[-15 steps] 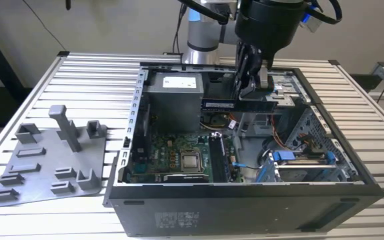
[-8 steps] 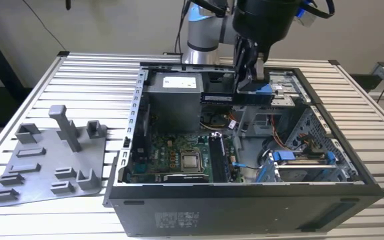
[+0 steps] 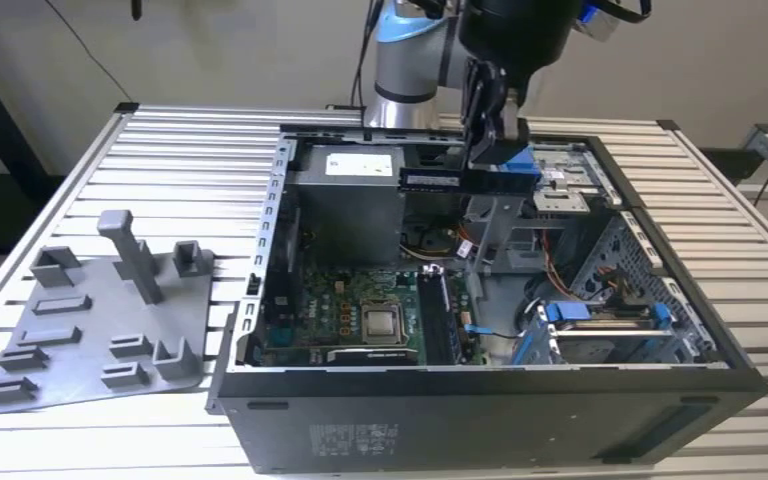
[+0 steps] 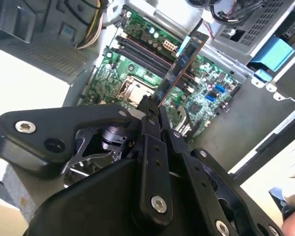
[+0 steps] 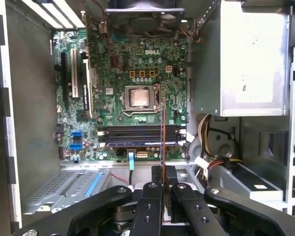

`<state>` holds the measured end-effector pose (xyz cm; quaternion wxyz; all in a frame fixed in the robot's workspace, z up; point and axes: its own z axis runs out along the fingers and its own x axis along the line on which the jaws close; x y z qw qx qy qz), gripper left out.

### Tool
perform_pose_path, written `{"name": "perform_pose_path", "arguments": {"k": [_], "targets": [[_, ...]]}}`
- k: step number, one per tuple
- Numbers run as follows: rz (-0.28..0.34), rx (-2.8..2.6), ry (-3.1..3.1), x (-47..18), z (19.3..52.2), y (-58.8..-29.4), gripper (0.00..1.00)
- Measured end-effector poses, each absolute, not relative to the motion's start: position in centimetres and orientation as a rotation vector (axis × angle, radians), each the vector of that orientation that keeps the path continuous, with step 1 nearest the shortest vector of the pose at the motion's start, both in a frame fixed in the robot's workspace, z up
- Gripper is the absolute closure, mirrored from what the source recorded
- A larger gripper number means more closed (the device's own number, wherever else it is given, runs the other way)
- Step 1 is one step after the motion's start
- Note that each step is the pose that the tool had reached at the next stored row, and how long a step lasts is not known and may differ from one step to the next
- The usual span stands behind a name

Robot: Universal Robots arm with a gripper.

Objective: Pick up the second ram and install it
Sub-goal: 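Pick up the second ram and move it above second insertion slot, then insert the second ram into the second slot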

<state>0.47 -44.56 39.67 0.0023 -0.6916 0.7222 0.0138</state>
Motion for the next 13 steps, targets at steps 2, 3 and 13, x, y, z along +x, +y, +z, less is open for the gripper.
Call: {"name": "perform_pose_path", "arguments": {"k": [2,3,13], "targets": [[0.044,-2.169,2.266,0.5,39.7,-44.0,0.86],[0.044,-2.169,2.266,0.5,39.7,-43.8,0.86],[0.043,-2.167,2.268,0.5,39.7,-43.2,0.86]]}}
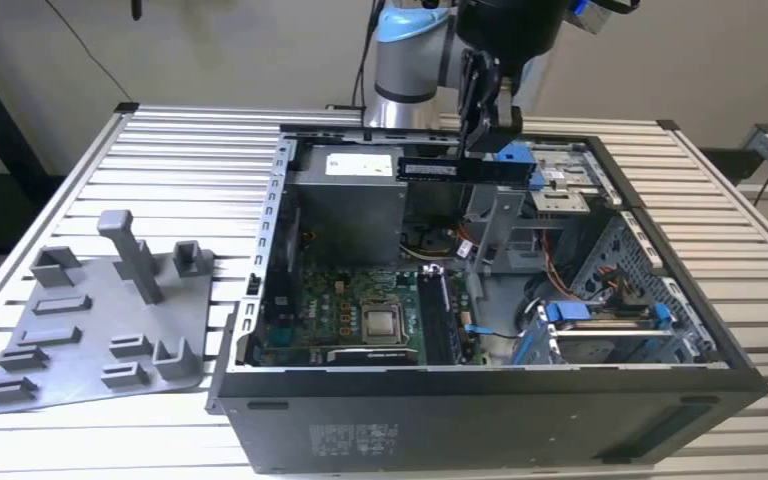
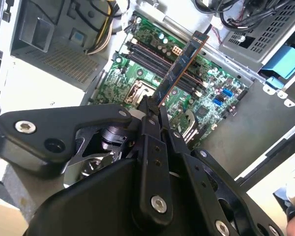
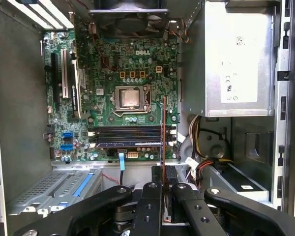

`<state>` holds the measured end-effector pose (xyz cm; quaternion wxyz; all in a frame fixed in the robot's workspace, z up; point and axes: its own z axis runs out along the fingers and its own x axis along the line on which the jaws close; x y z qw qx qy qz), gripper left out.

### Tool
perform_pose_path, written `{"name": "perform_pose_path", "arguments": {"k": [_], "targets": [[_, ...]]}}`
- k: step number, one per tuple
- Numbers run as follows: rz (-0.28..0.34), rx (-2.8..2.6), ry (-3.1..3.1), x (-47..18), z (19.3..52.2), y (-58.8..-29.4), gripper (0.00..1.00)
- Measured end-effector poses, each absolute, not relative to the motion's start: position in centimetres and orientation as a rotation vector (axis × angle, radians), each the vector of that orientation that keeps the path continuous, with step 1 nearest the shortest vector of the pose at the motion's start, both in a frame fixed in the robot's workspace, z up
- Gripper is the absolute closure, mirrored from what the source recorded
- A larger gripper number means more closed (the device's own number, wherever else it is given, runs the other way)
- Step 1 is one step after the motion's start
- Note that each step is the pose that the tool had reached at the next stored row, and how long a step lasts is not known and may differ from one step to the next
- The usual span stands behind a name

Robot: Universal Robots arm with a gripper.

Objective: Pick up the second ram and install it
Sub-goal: 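Insert the second ram into the second slot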

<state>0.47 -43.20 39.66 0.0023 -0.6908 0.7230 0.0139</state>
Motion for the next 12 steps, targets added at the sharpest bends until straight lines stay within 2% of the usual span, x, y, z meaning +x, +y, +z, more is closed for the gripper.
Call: {"name": "perform_pose_path", "arguments": {"k": [12], "targets": [[0.043,-2.148,2.286,0.47,39.66,-43.19,0.86]]}}
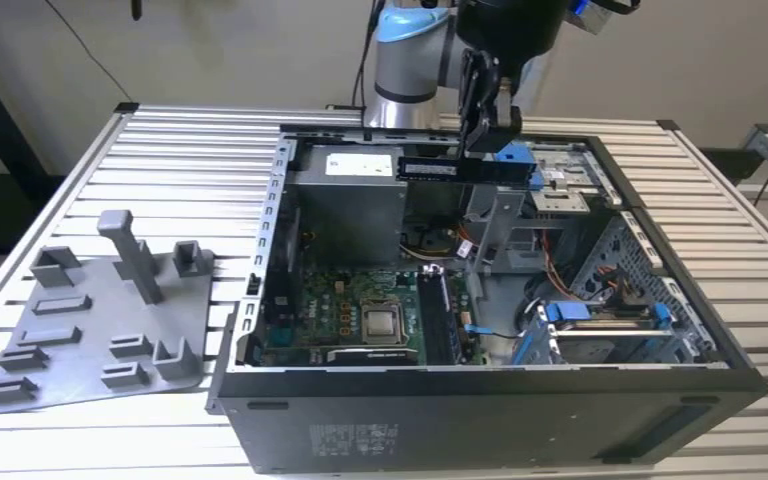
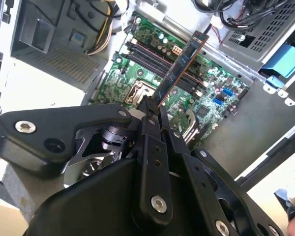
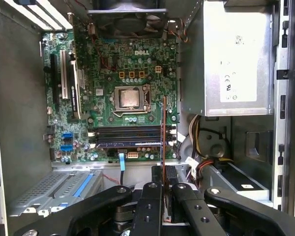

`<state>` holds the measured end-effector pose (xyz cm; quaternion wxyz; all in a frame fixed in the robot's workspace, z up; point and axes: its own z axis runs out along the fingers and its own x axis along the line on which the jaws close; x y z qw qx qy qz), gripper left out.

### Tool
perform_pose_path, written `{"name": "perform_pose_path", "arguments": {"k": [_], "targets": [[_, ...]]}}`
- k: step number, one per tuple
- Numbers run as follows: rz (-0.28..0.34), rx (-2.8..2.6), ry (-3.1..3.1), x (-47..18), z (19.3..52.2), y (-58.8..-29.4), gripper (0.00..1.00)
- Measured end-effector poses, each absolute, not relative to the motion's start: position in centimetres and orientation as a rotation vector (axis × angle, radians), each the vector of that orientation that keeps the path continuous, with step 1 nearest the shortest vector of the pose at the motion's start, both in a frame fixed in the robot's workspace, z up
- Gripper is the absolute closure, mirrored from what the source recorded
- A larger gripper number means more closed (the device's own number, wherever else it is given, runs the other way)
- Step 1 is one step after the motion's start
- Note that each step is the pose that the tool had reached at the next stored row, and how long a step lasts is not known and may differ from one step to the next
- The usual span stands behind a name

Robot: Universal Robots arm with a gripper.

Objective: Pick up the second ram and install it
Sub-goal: 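Insert the second ram into the second slot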

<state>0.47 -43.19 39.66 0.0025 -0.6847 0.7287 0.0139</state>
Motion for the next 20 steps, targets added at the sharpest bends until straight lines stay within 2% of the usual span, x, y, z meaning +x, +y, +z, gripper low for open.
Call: {"name": "perform_pose_path", "arguments": {"k": [20], "targets": [[0.043,-1.940,2.461,0.47,39.66,-43.20,0.86]]}}
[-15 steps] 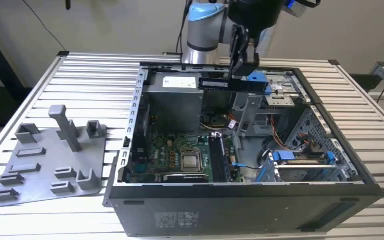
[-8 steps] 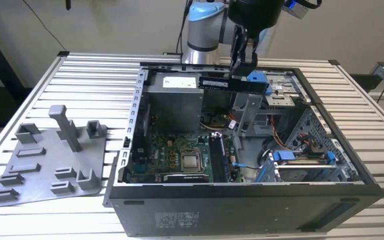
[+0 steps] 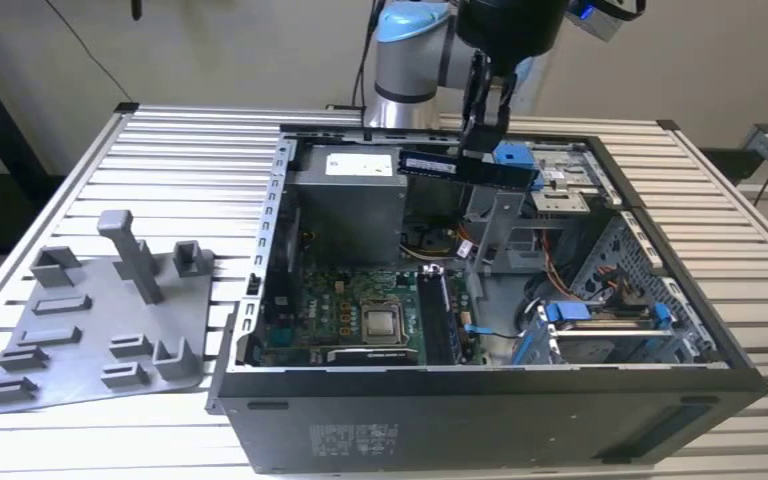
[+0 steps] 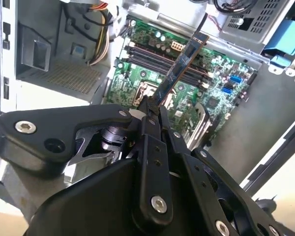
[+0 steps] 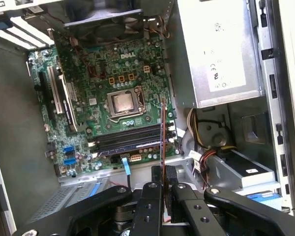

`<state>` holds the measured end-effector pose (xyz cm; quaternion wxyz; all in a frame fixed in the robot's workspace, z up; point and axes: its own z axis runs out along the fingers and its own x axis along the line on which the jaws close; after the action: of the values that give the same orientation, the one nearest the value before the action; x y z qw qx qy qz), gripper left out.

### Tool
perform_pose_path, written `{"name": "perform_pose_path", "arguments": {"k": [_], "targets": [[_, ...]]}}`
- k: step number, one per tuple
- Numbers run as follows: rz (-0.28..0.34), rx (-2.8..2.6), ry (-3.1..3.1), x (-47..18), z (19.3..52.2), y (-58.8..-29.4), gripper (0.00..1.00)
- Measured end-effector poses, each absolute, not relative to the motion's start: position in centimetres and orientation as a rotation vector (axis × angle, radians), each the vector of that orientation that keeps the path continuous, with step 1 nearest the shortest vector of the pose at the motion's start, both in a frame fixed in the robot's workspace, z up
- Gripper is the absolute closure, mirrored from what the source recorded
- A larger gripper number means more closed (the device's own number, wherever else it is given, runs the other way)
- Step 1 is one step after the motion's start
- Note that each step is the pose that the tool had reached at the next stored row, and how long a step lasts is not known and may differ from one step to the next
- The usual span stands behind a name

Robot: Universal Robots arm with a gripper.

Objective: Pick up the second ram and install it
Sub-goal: 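Insert the second ram into the second slot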

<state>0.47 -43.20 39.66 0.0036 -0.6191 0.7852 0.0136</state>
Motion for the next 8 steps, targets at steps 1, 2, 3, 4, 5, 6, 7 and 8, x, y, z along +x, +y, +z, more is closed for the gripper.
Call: {"name": "perform_pose_path", "arguments": {"k": [1,2,3,4,5,6,7,8], "targets": [[0.043,-1.927,2.472,0.47,39.65,-43.20,0.86],[0.042,-1.913,2.482,0.47,39.66,-43.20,0.86],[0.042,-1.900,2.492,0.47,39.65,-43.20,0.86],[0.042,-1.886,2.502,0.47,39.65,-43.20,0.86],[0.042,-1.869,2.514,0.47,39.65,-43.19,0.86],[0.042,-1.852,2.527,0.47,39.65,-43.20,0.86],[0.042,-1.833,2.541,0.47,39.65,-43.20,0.86],[0.042,-1.813,2.555,0.47,39.64,-43.20,0.86]]}}
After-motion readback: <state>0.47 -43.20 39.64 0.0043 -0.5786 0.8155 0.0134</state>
